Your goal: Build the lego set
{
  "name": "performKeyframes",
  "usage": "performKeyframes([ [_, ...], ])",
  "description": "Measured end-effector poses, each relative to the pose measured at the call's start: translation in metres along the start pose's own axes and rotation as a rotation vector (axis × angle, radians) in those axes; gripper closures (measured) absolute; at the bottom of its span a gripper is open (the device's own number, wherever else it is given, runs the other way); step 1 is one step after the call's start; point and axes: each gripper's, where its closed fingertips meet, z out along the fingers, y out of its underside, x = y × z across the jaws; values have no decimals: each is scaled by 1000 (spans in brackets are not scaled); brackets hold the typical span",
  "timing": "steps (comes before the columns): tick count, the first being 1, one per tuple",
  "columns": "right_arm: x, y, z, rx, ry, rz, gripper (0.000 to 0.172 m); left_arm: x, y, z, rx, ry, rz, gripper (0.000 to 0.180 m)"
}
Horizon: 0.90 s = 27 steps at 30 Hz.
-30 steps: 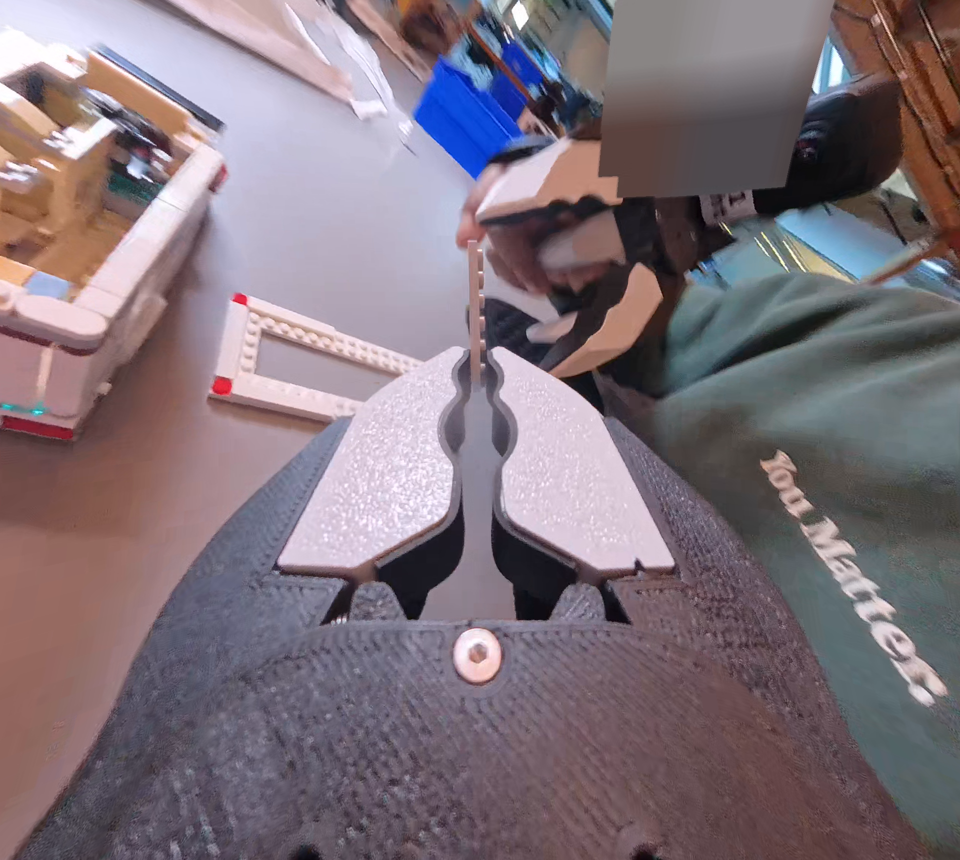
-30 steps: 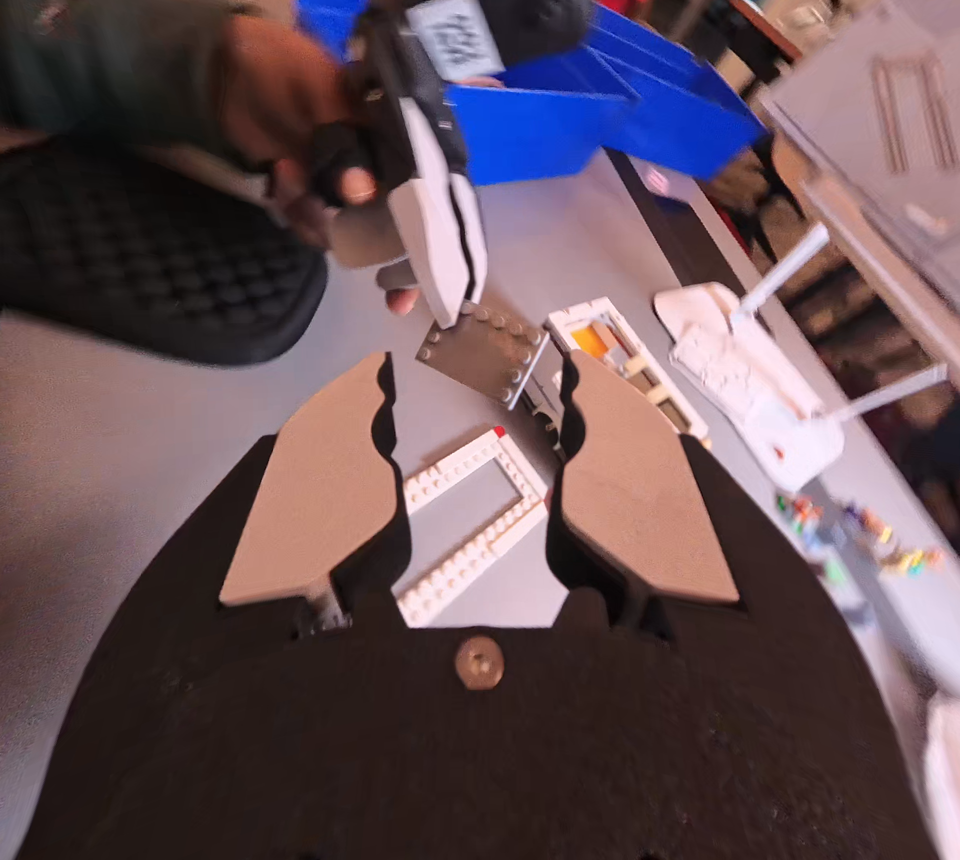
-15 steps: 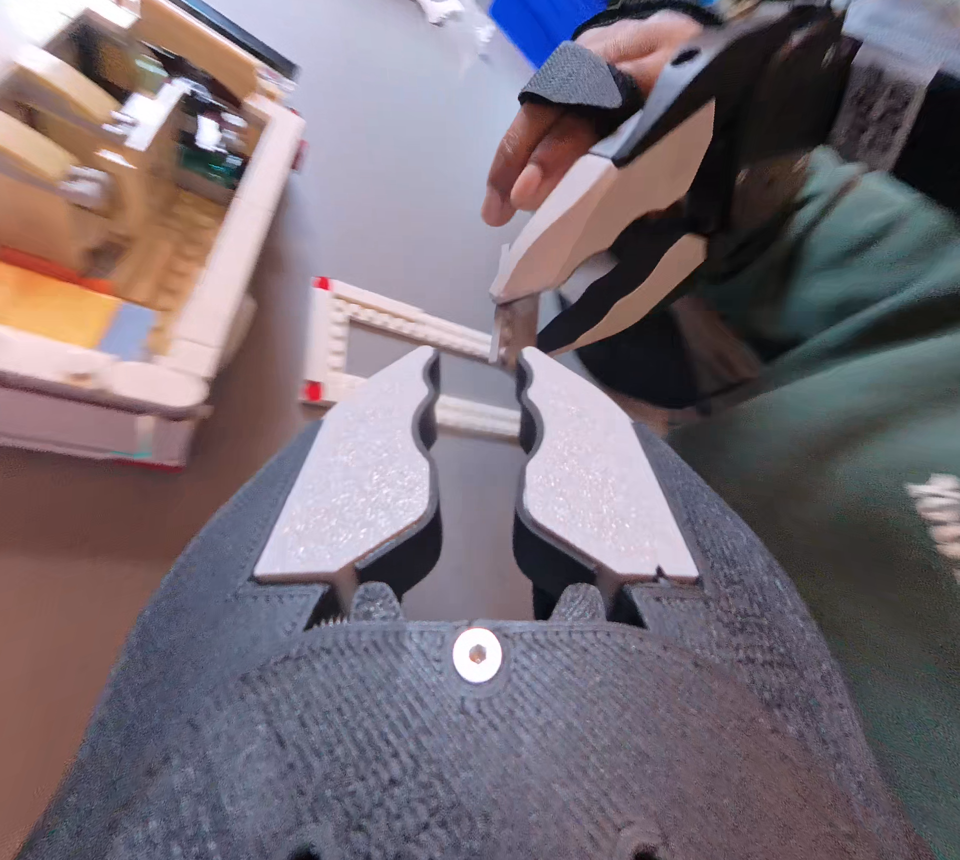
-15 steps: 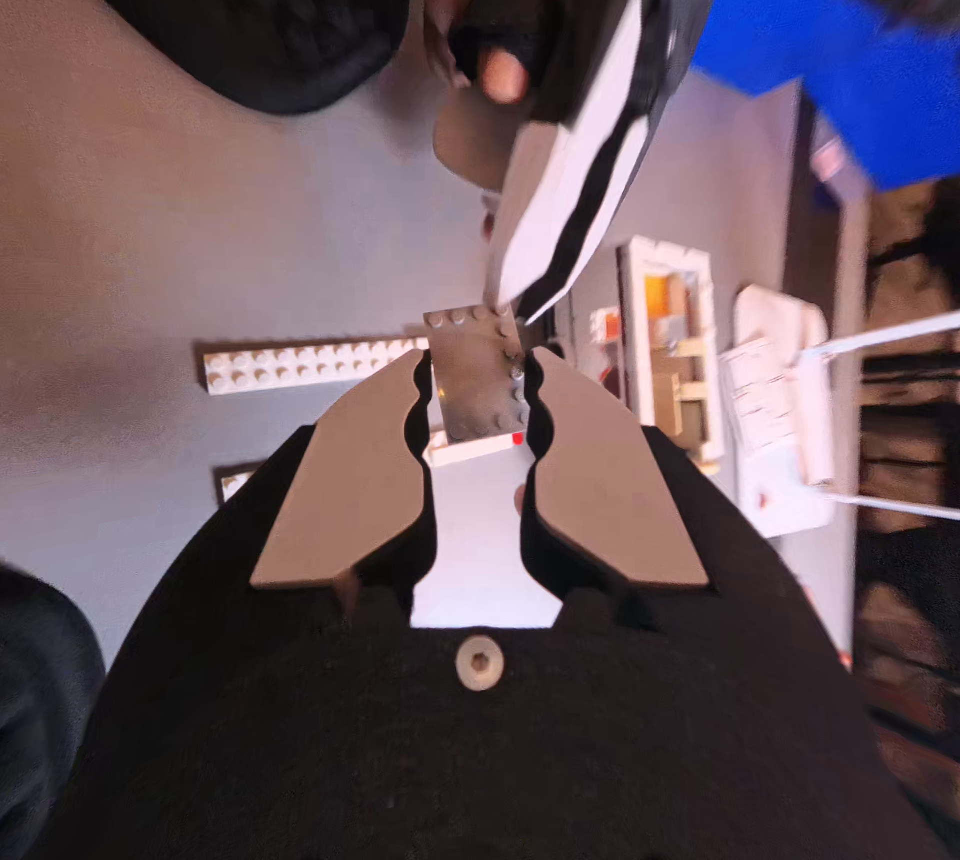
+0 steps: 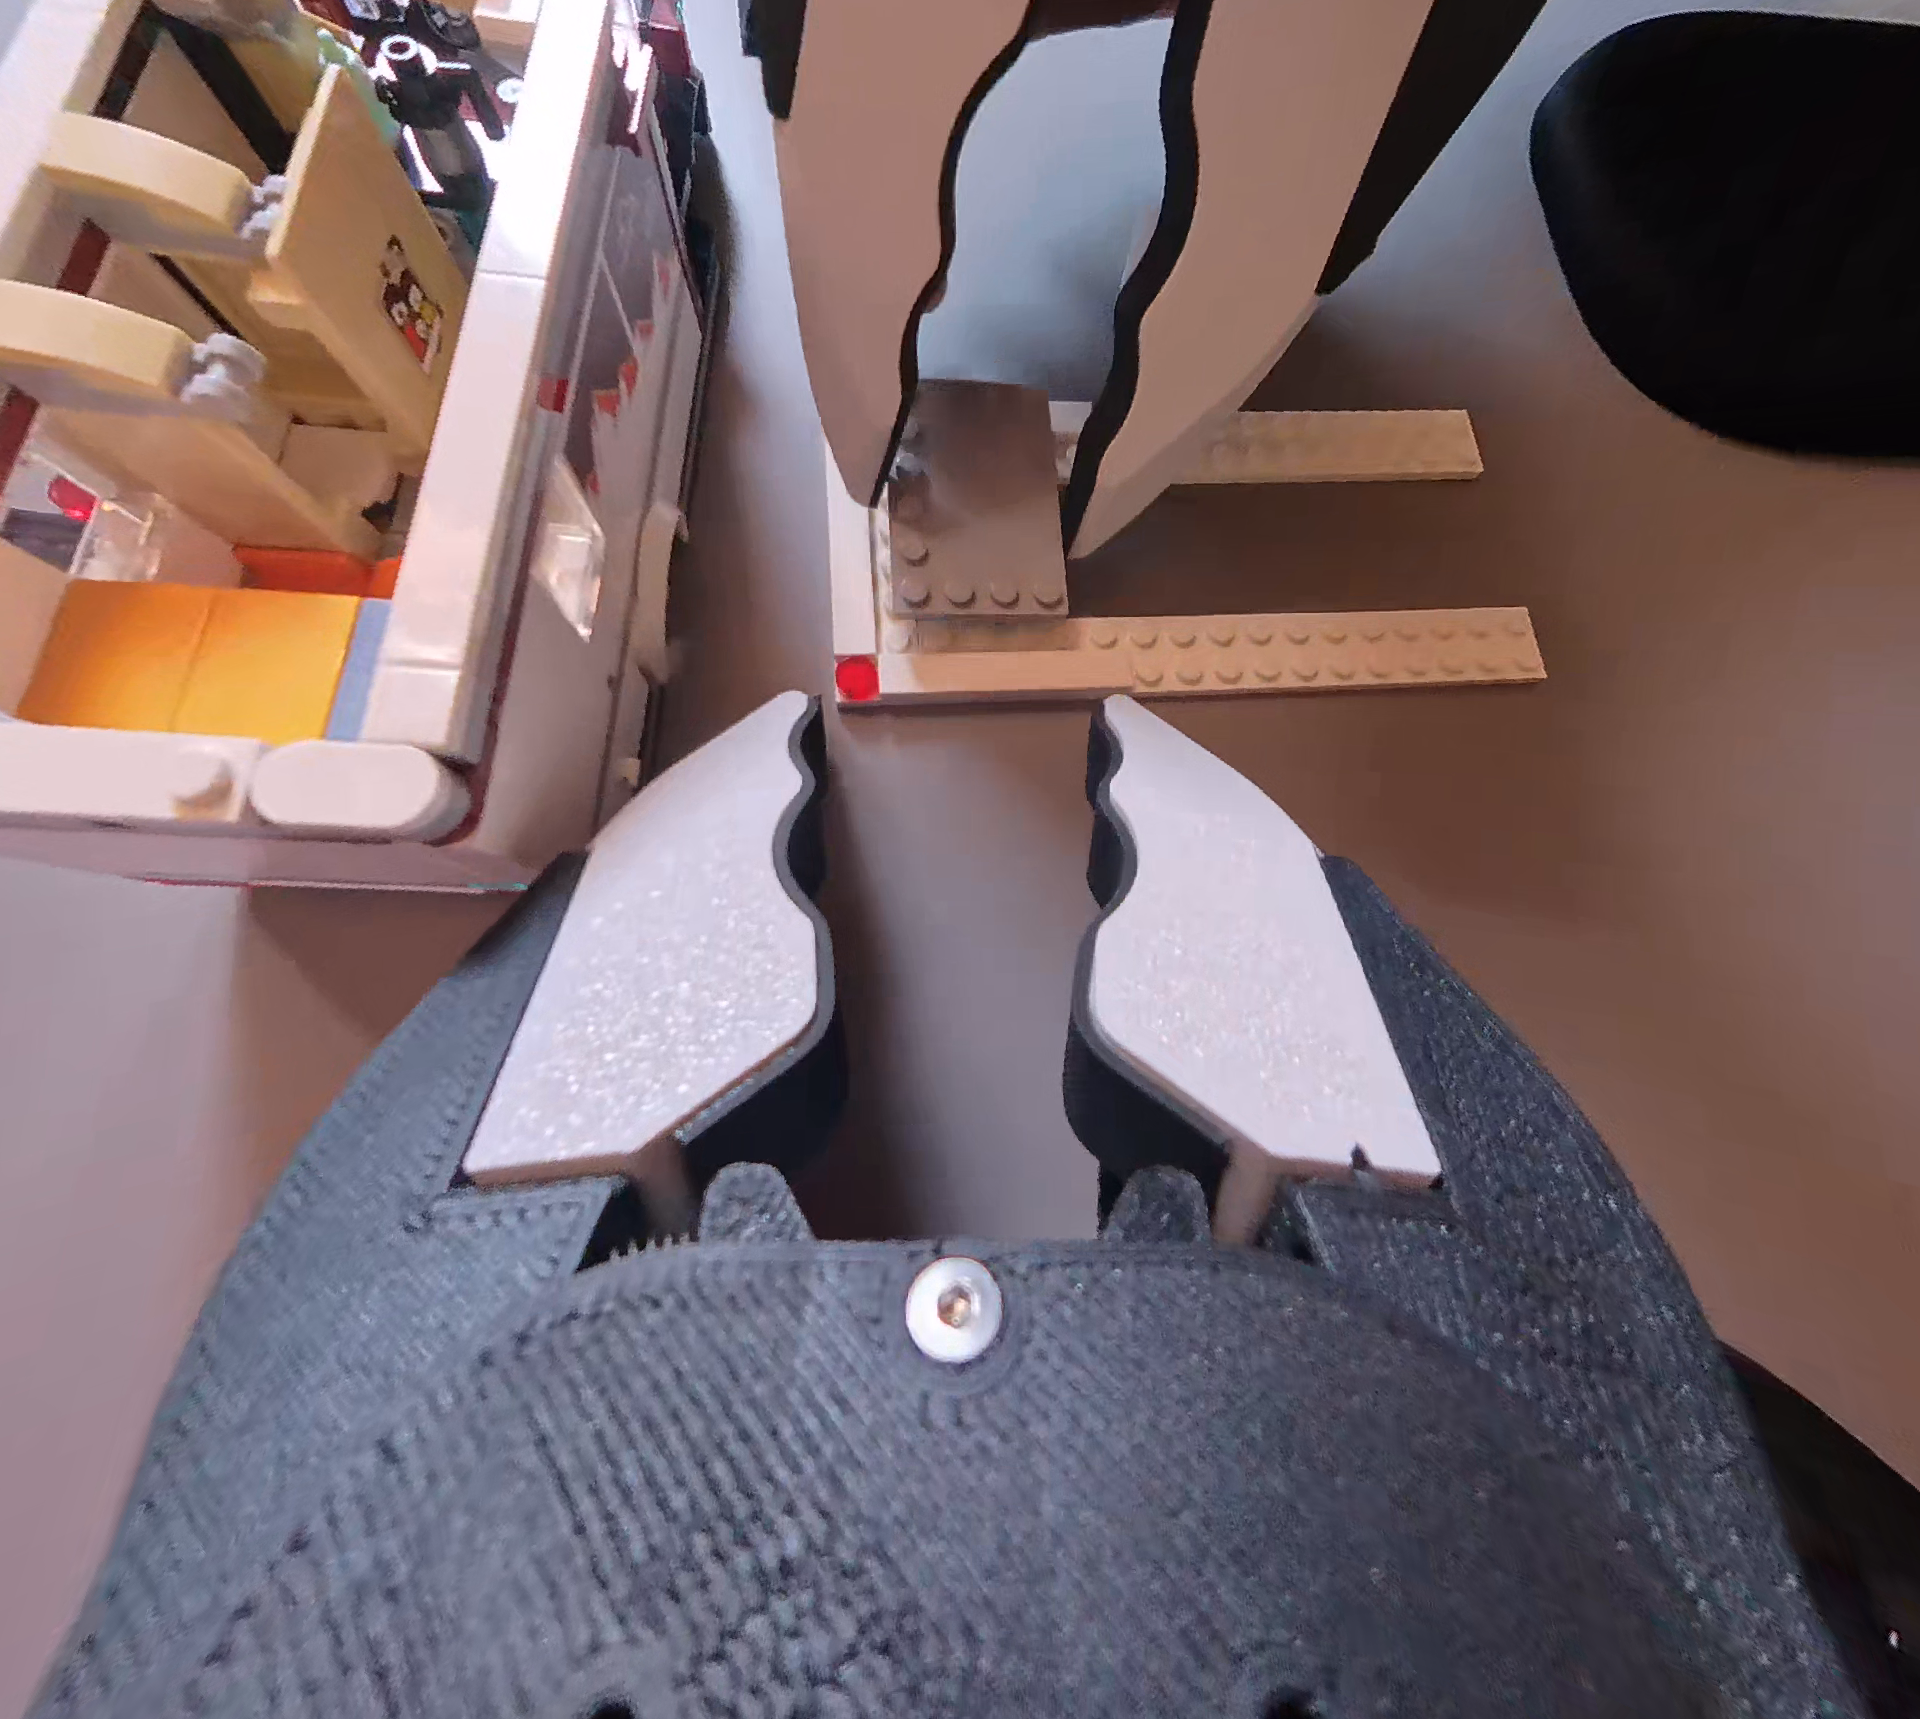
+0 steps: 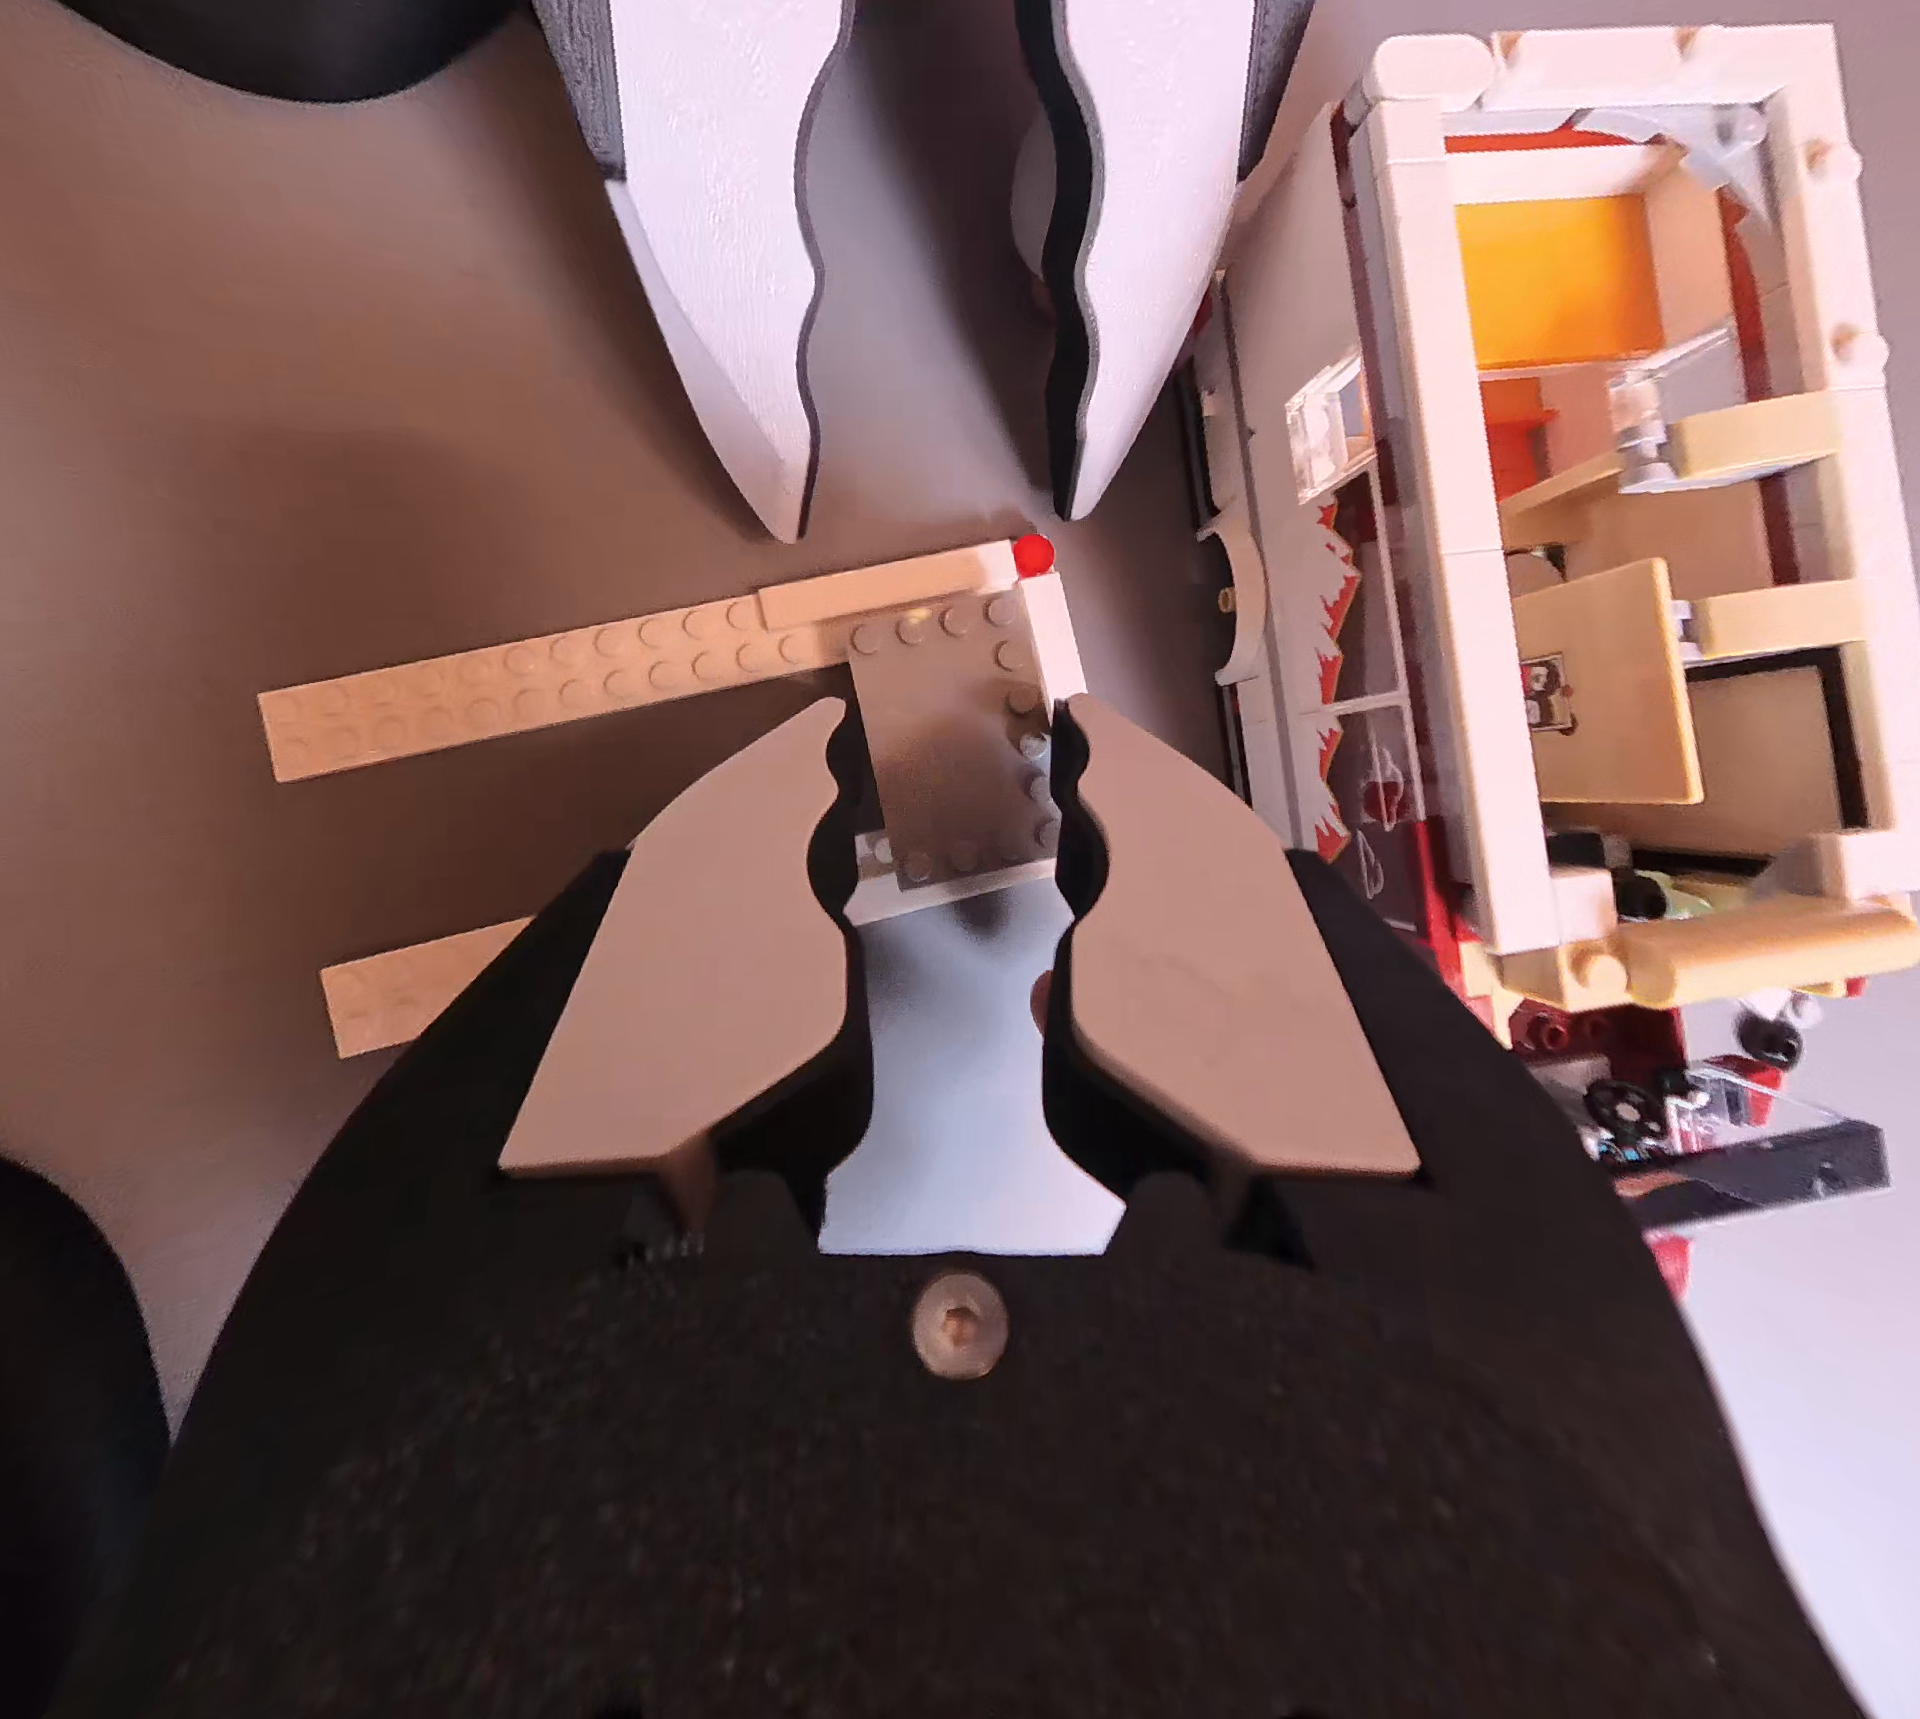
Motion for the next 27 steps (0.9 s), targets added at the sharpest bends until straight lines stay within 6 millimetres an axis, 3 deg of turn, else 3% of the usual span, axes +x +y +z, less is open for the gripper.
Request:
performKeyframes([
  [12, 0, 0, 8, -8, -36, -12, 136, -2, -1, 2, 5, -29, 35, 139],
  [21, -3, 1, -4, 13, -21, -31, 139, -4, -2, 2, 22, -39, 37, 140],
  [27, -3, 3, 0, 10, -35, -10, 140, -4, -3, 4, 21, -38, 41, 142],
])
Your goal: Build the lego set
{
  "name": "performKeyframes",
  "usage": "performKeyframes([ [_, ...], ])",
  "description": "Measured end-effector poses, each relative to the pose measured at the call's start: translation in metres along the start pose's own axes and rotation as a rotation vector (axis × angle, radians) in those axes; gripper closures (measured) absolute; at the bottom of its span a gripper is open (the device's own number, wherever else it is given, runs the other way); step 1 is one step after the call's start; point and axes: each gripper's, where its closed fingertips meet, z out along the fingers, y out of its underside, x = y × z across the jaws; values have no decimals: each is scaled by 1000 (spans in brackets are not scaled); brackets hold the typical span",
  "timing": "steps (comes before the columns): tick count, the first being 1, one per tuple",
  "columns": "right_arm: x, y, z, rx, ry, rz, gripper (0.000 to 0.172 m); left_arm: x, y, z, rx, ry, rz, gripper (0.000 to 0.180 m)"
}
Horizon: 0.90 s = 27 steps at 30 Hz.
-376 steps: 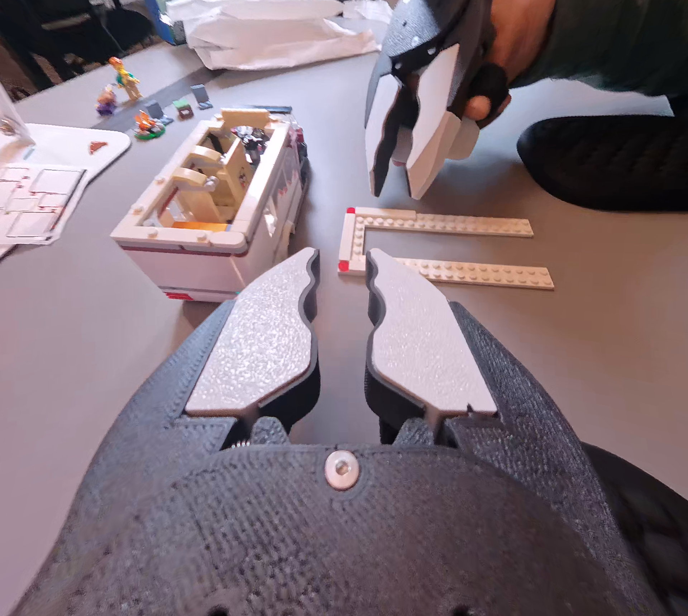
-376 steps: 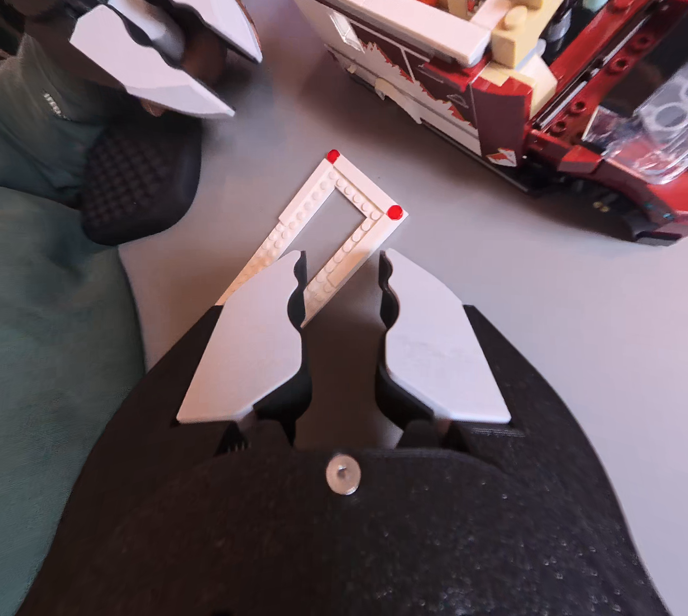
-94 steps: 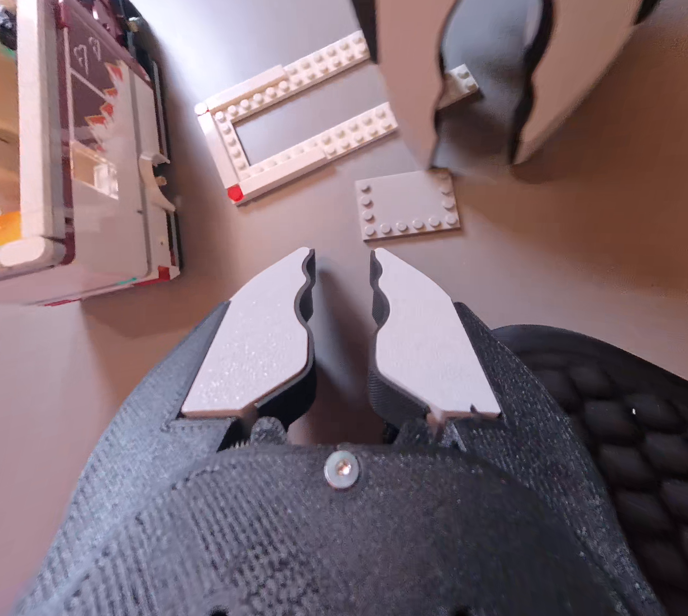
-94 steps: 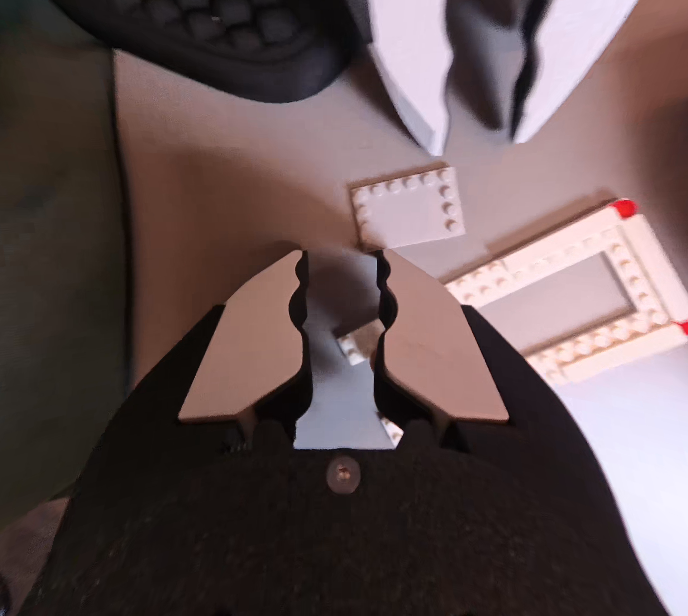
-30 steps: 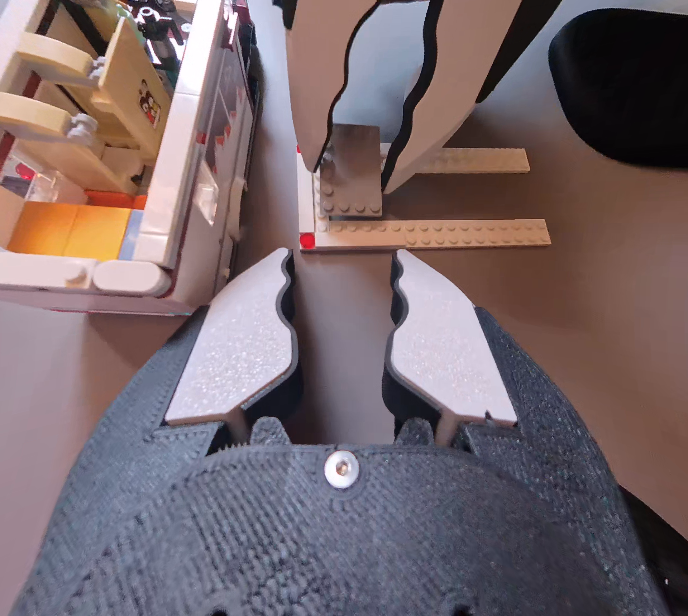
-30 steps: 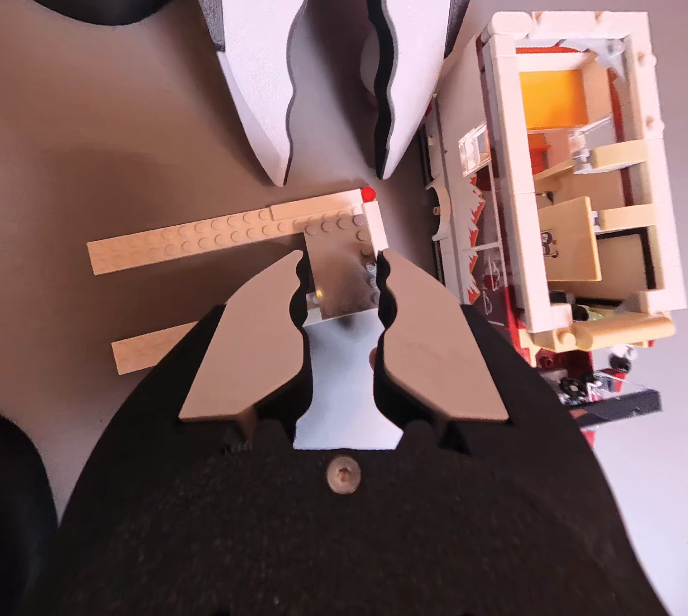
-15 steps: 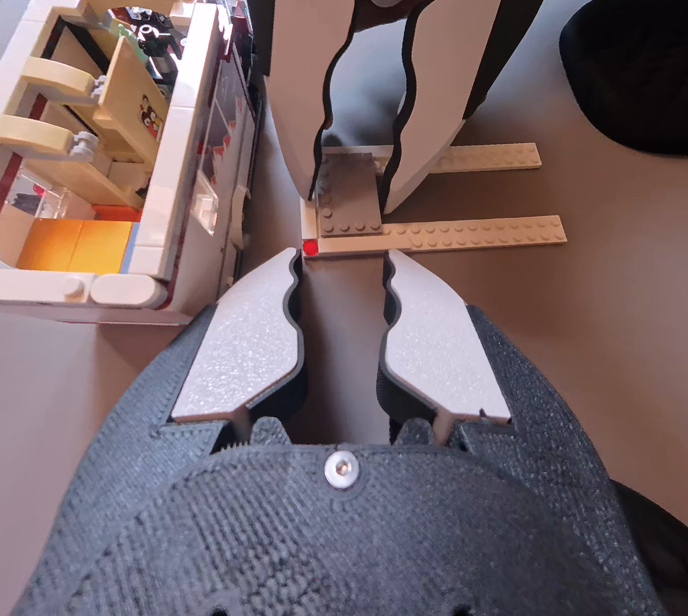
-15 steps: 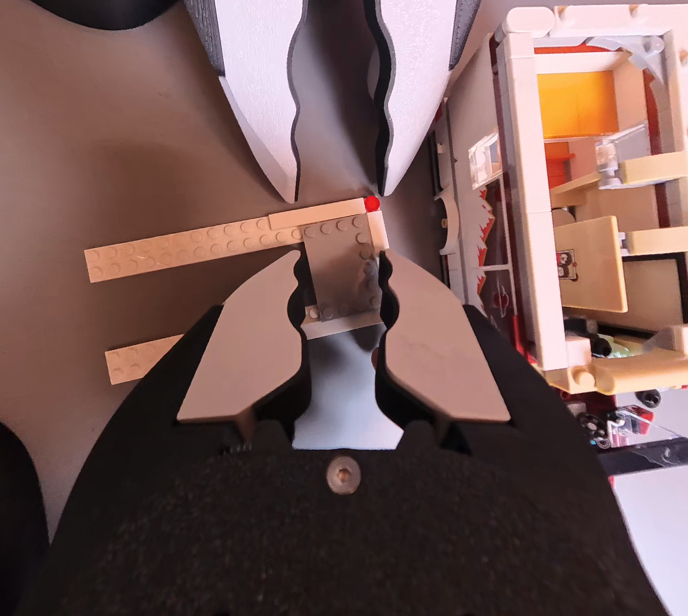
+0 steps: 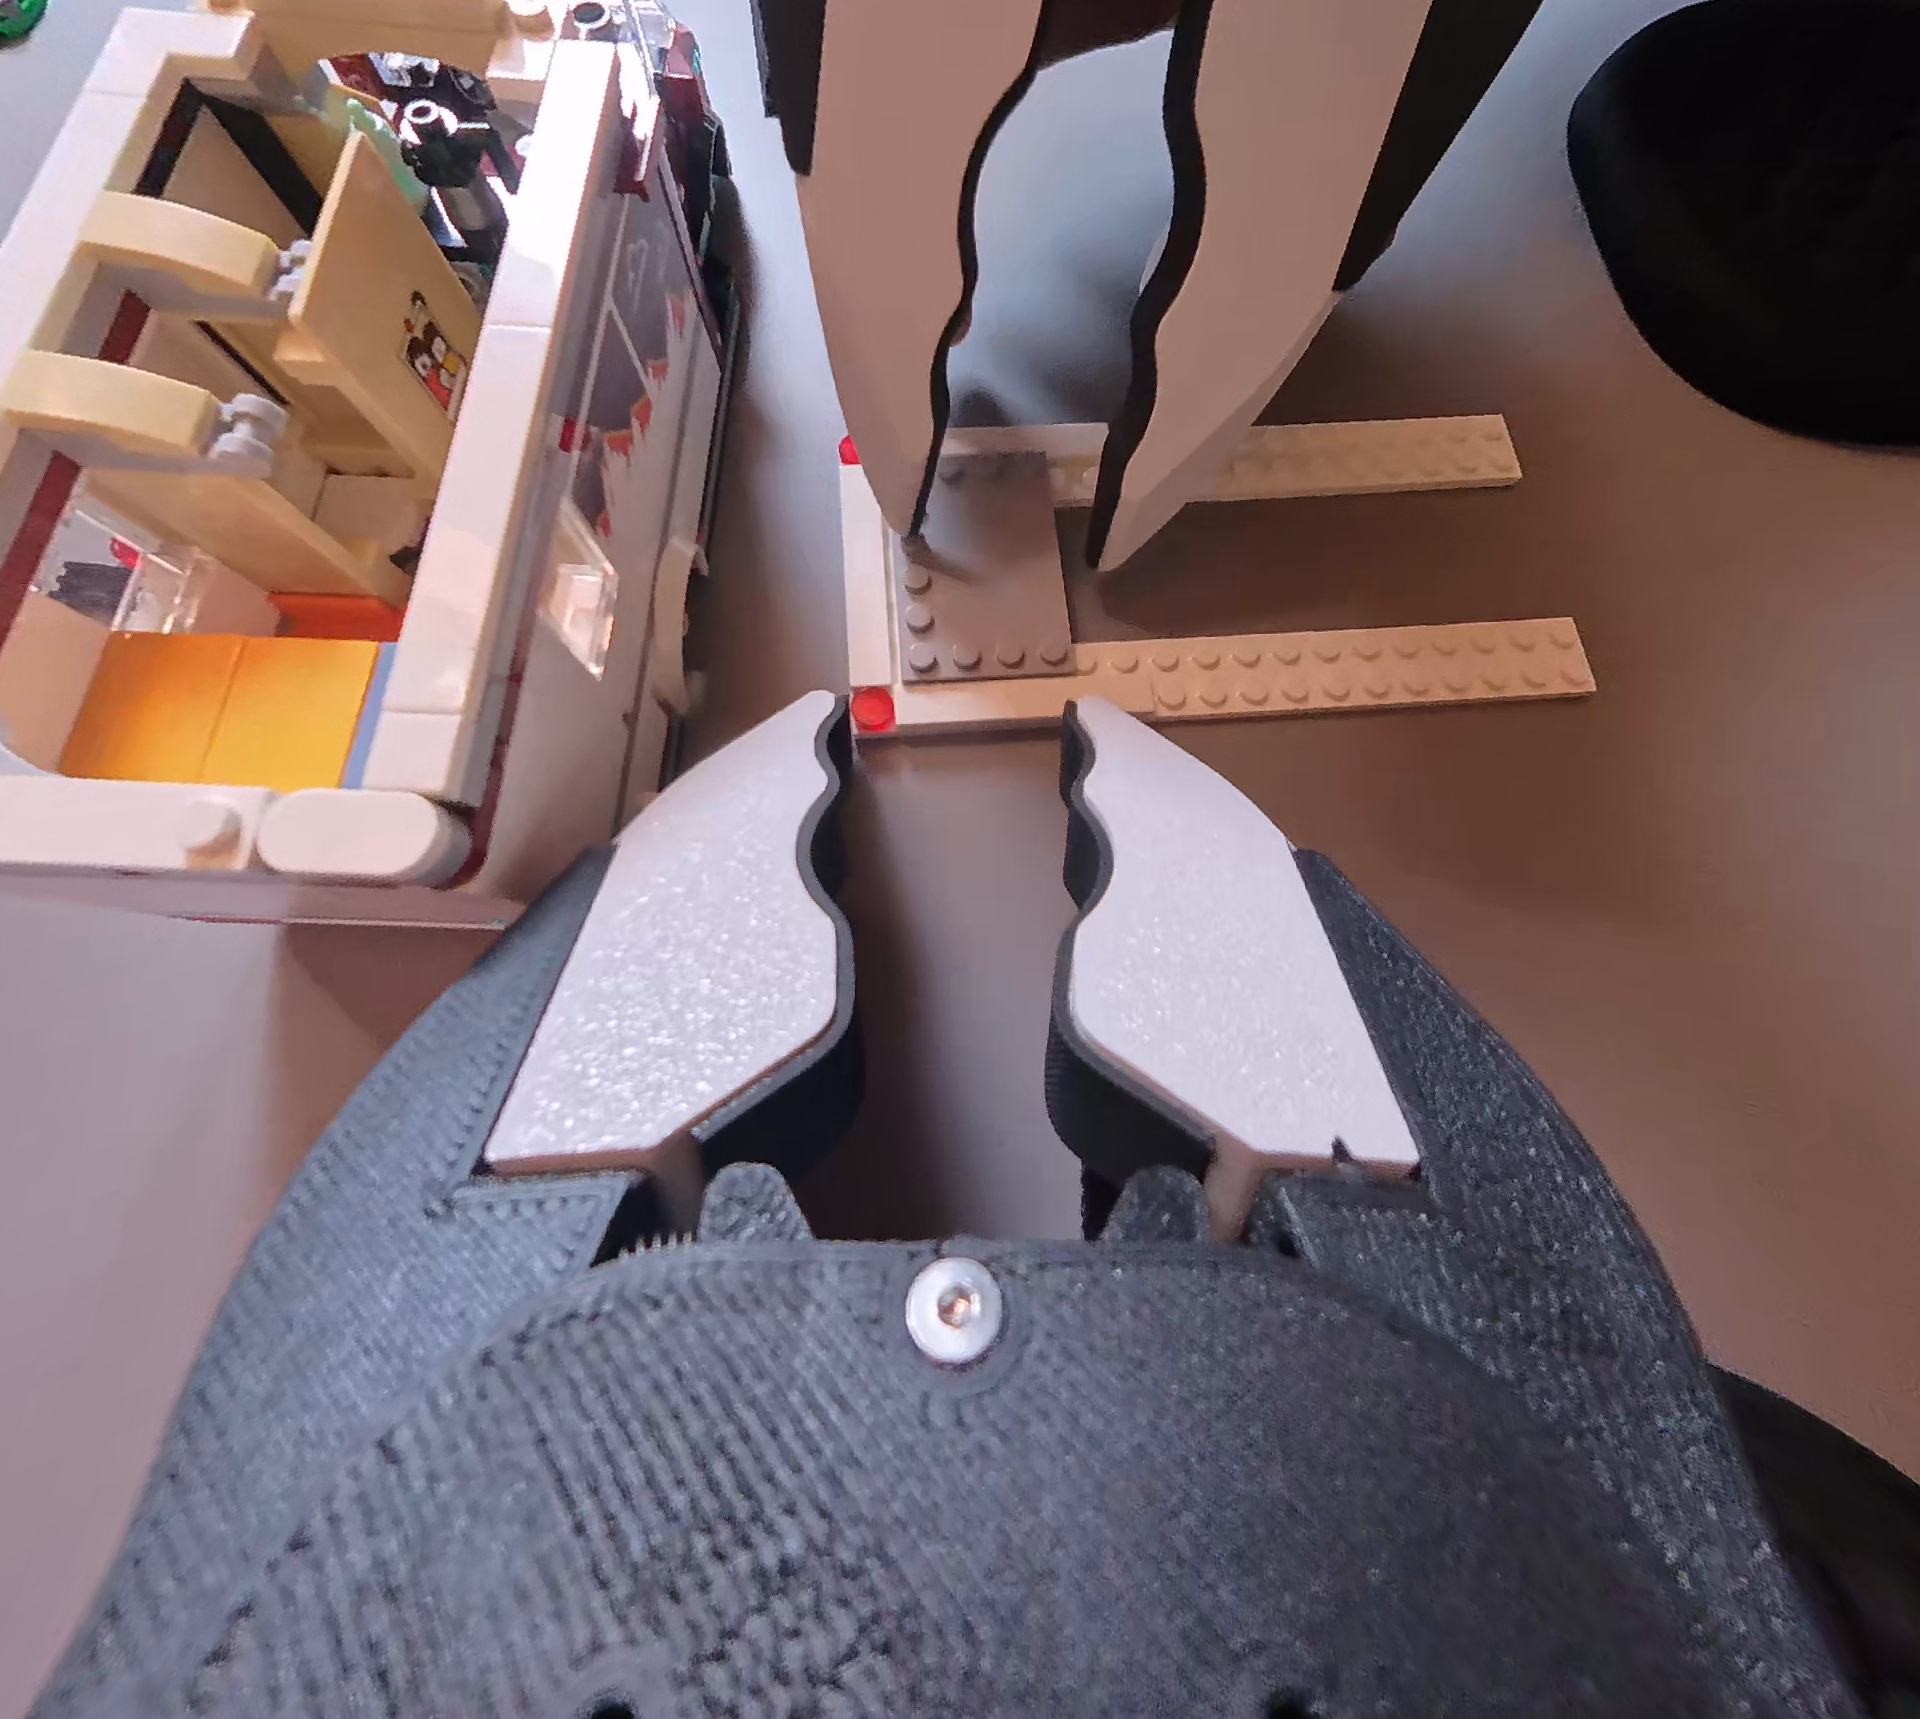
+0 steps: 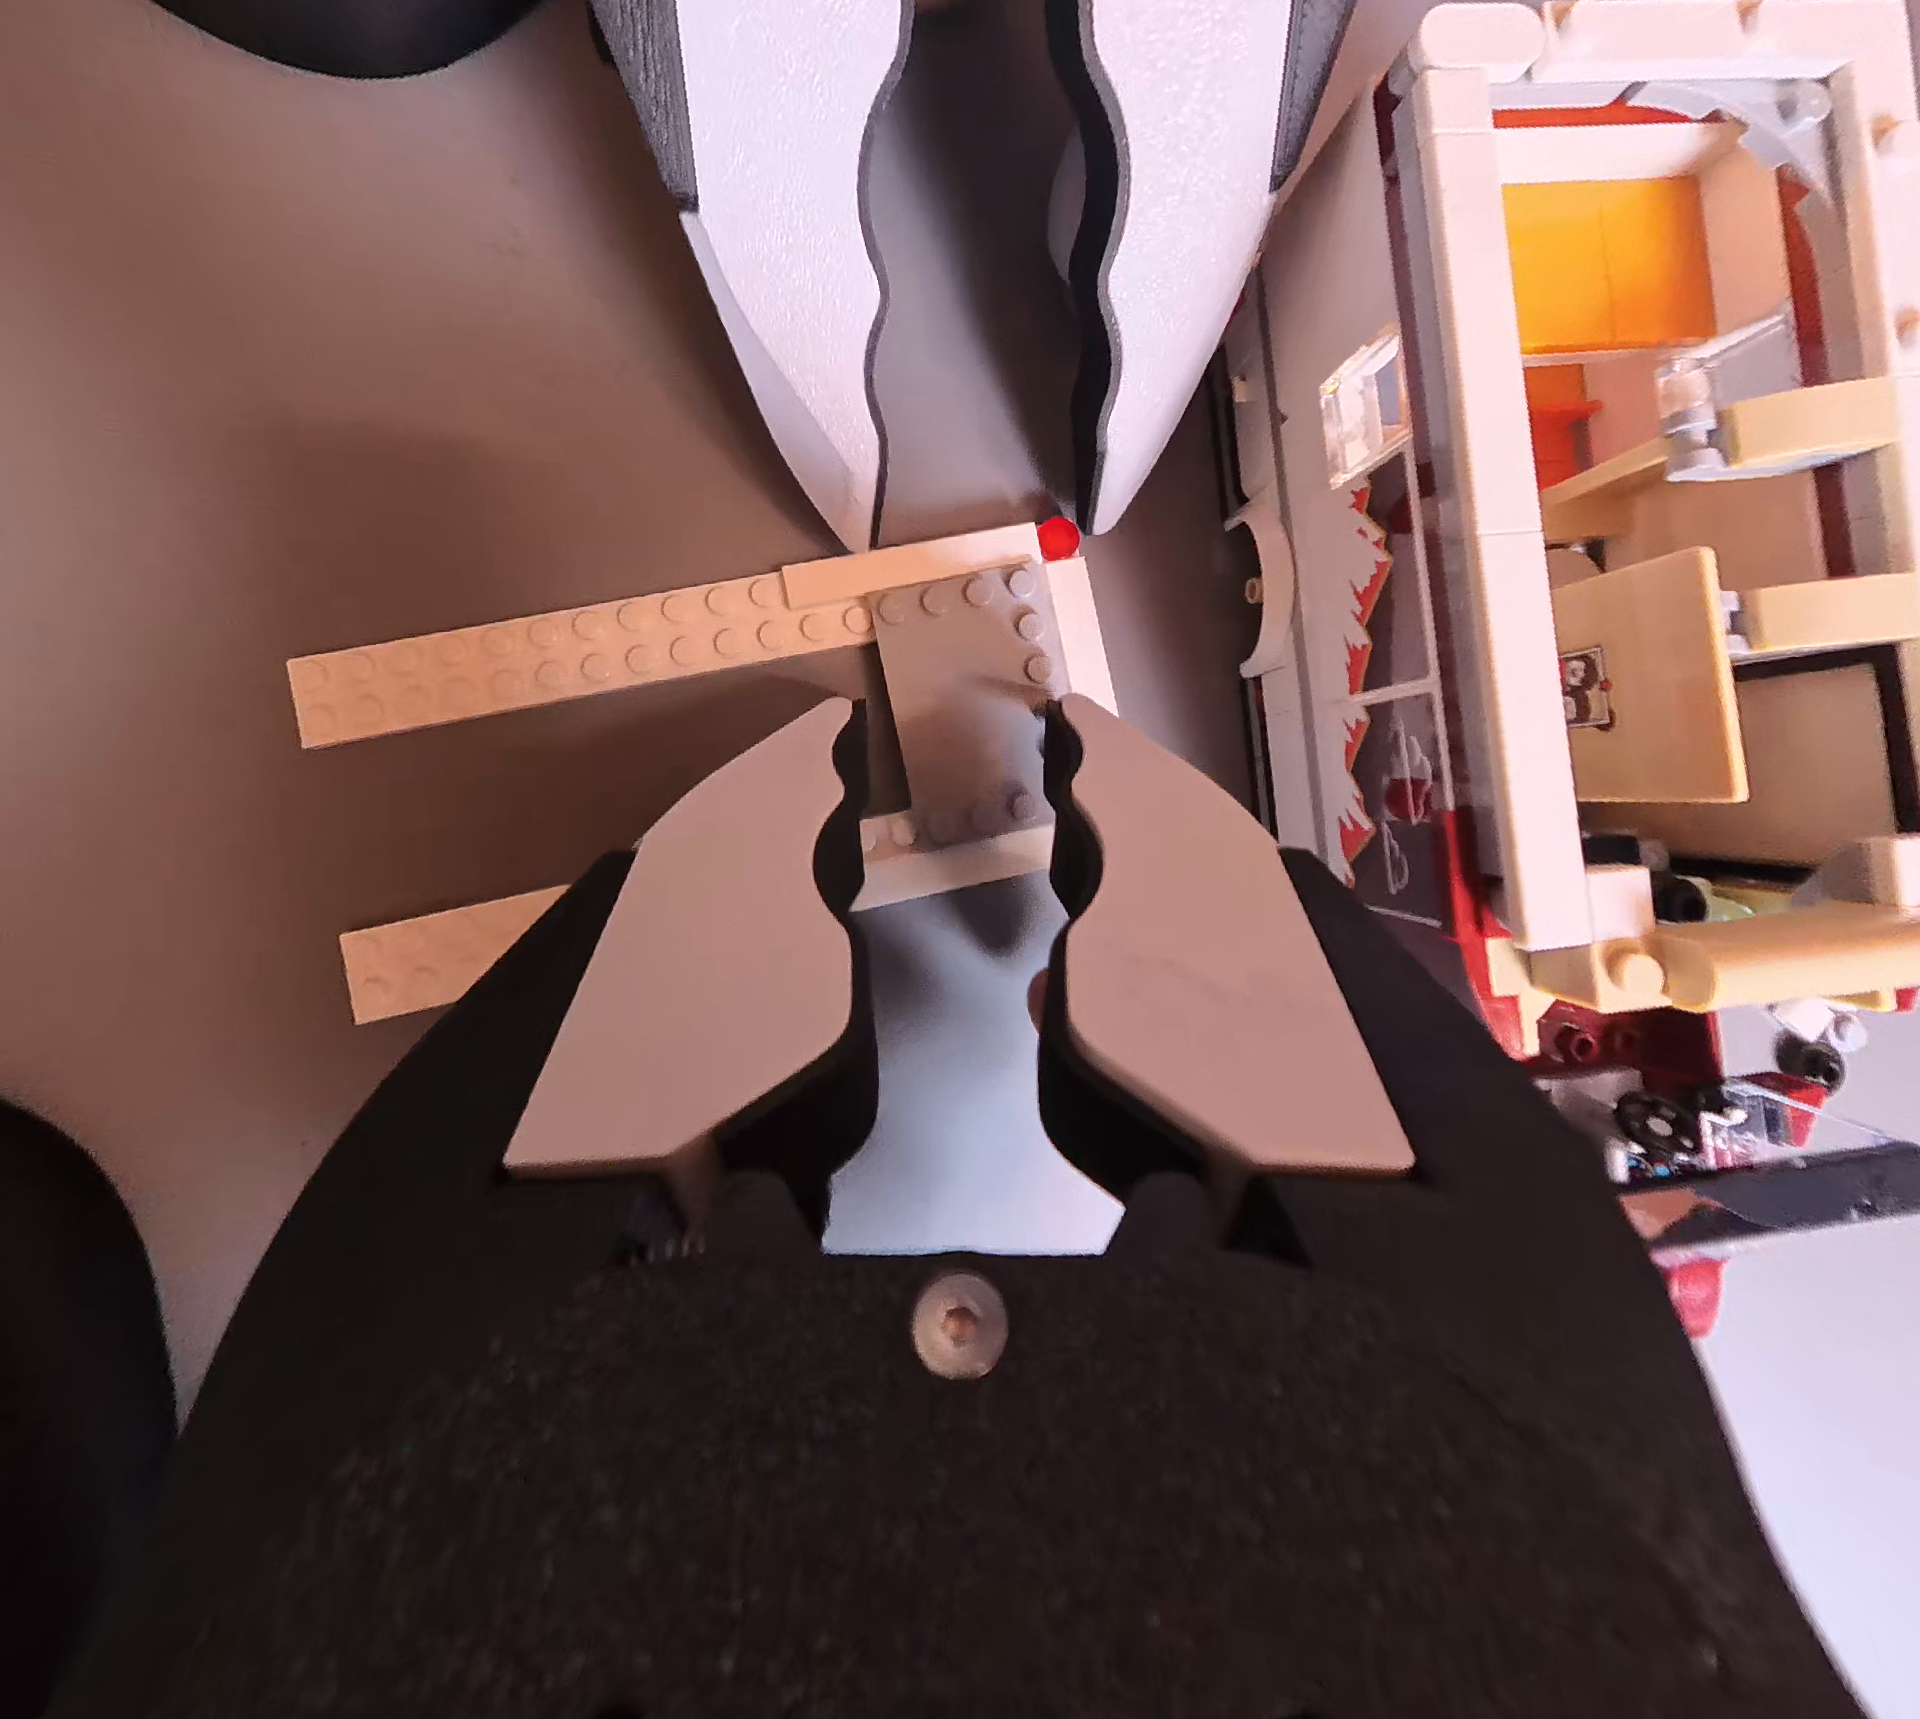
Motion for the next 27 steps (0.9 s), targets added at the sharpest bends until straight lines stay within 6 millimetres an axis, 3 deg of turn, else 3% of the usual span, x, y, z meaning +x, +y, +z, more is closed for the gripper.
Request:
performKeyframes([
  [18, -3, -9, -2, 6, 8, -29, 144, 2, 0, 1, 1, -8, 24, 144],
  [27, -4, -3, 5, -40, -6, -36, 147, 6, 0, 2, -2, -2, 37, 146],
])
